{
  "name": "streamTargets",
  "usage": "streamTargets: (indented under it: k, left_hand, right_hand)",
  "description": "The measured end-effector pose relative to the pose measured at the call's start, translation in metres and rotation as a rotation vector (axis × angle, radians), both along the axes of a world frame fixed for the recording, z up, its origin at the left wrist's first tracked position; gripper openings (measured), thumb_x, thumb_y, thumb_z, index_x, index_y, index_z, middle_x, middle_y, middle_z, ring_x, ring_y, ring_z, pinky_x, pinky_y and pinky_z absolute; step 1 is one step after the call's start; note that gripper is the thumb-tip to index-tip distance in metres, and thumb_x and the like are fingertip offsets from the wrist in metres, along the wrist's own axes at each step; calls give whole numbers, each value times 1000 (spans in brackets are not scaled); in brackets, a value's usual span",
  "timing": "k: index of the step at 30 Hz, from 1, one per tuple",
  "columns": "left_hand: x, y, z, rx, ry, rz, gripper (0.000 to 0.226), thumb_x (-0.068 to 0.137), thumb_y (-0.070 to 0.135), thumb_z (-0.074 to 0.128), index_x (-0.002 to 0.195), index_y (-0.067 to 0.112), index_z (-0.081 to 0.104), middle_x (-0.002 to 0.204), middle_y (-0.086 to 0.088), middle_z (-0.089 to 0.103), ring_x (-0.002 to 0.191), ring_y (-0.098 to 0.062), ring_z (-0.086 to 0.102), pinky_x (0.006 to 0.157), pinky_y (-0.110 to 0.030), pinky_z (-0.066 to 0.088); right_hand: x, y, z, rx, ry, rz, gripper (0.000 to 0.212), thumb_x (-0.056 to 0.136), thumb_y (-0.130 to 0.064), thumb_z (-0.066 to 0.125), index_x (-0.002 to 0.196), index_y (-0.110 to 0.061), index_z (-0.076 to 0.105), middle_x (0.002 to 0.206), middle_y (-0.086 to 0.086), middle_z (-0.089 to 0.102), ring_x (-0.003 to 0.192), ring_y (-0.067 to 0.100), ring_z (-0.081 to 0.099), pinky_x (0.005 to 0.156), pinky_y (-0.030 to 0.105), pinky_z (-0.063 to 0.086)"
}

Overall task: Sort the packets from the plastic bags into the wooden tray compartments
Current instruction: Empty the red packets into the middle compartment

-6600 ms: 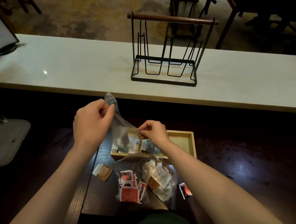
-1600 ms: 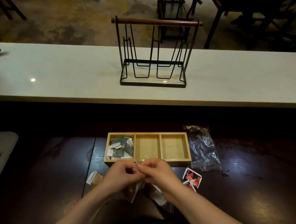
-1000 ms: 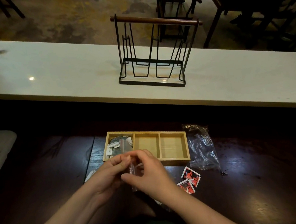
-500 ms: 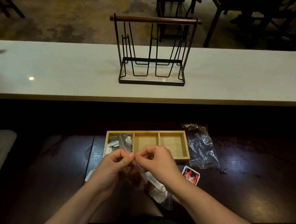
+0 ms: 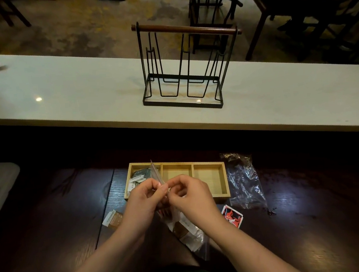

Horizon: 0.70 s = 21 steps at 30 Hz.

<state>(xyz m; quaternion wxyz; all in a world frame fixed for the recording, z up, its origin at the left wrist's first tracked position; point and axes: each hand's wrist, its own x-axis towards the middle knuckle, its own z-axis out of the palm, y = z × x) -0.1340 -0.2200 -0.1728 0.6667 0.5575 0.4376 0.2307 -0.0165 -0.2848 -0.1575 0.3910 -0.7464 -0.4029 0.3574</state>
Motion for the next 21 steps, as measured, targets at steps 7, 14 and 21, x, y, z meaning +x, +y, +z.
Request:
streamTargets:
  k: [7,14,21]
  left_hand:
    - [4,-3,-4,-31,8,7,23,92,13,56,68,11,58,66,-6,56,68,-21,53,74,-48,47]
    - [3,2,-1,-68,28,-23,25,91,9,57,66,10,54,59,-1,60,59,-14,58,75,-48,48]
    - [6,-4,0,1,107,-52,20,90,11,59,70,9,56,66,-9,57,66,-24,55,79,-60,50]
  right_hand:
    - [-2,2,-1,-56,22,55,27,81,-12,60,105,-25,57,88,-5,56,78,6,52,70,17,46]
    - [8,0,0,-43,102,24,12,82,-16,68,94,-21,68,74,-8,61,68,3,57,61,13,48]
    - [4,-1,2,-63,-138,72,21,87,-16,58,106,-21,64,91,-6,58,78,4,54,62,7,39]
